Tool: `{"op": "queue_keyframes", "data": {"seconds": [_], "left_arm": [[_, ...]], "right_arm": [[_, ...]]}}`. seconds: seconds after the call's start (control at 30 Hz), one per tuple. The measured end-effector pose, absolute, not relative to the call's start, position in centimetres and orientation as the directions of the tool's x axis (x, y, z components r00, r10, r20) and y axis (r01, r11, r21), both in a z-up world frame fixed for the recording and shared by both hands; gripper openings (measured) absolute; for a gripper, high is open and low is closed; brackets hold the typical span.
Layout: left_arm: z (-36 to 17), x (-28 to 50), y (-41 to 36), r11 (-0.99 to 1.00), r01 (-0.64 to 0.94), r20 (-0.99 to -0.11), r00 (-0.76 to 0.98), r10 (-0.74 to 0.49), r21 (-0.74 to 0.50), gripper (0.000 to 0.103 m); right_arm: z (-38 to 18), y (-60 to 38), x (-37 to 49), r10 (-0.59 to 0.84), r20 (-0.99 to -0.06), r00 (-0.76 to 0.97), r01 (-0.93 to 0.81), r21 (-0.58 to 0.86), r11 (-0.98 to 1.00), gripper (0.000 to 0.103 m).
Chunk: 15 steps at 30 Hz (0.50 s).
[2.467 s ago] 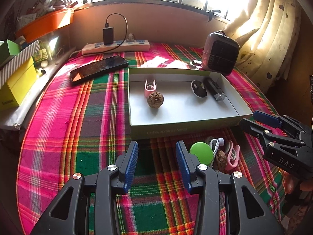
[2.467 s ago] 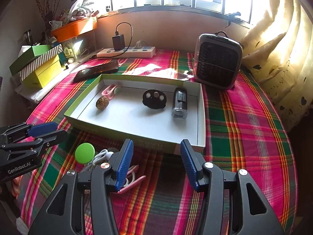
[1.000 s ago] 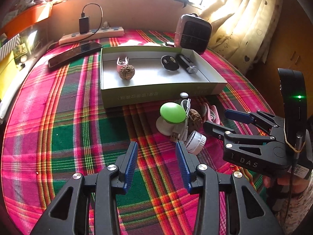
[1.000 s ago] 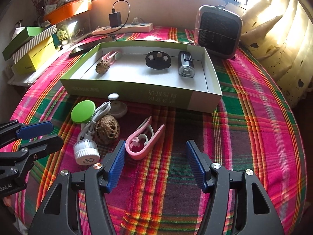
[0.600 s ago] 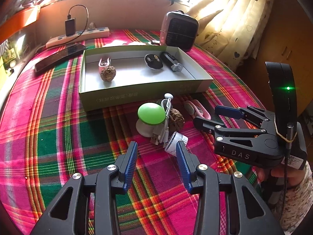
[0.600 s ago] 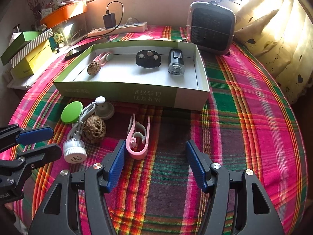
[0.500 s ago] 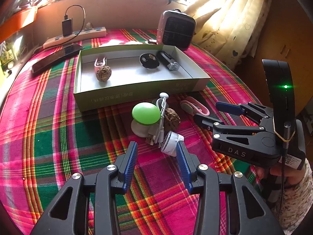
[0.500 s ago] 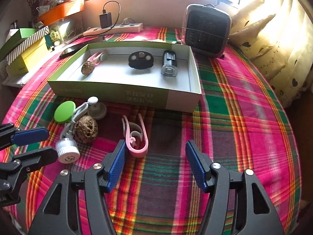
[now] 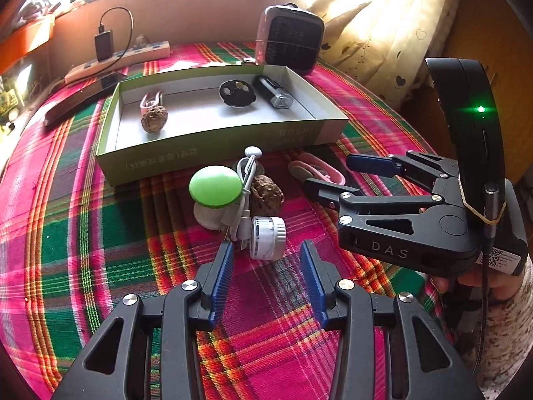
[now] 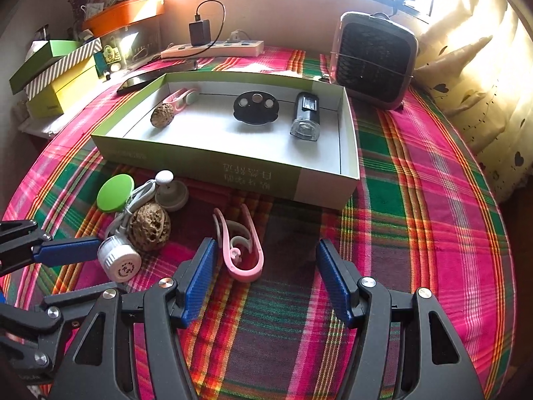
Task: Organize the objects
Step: 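Close right gripper on pink clip while left gripper closes on white cylinder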
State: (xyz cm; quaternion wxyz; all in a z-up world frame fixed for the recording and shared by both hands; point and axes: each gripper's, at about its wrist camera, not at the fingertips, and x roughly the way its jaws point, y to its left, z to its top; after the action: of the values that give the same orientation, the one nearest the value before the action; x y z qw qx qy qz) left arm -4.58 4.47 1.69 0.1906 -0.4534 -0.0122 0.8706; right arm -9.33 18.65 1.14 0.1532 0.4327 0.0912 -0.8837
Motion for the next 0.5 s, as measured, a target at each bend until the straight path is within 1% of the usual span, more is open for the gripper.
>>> {"op": "queue_keyframes", "data": {"seconds": [0.27, 0.33, 0.37, 0.43, 0.5], "left_arm": [[1.46, -4.85, 5.23, -0.944, -0.277, -0.787, -0.535, 0.306, -0.179, 0.039], [1.38, -4.88, 5.29, -0.948, -0.263, -0.786, -0.541, 0.298, -0.179, 0.039], [1.35, -4.92, 5.28, -0.949, -0.257, -0.786, -0.543, 0.296, -0.181, 0.037], [1.31, -5.01, 5.3, -0.954, -0.241, -0.788, -0.546, 0.285, -0.178, 0.034], [1.29, -5.05, 5.35, -0.958, -0.23, -0.787, -0.552, 0.275, -0.173, 0.032]], "right_arm": [[1.09, 19.16, -9.88, -0.201, -0.792, -0.576, 0.353, -0.02, -0.935, 0.061], [1.14, 19.27, -9.94, -0.206, -0.791, -0.576, 0.355, -0.015, -0.935, 0.054], [1.16, 19.26, -9.99, -0.208, -0.79, -0.576, 0.356, -0.015, -0.934, 0.053], [1.18, 19.16, -10.01, -0.217, -0.789, -0.574, 0.366, -0.011, -0.93, 0.044], [1.22, 18.98, -9.95, -0.225, -0.789, -0.572, 0.38, -0.011, -0.925, 0.04]]}}
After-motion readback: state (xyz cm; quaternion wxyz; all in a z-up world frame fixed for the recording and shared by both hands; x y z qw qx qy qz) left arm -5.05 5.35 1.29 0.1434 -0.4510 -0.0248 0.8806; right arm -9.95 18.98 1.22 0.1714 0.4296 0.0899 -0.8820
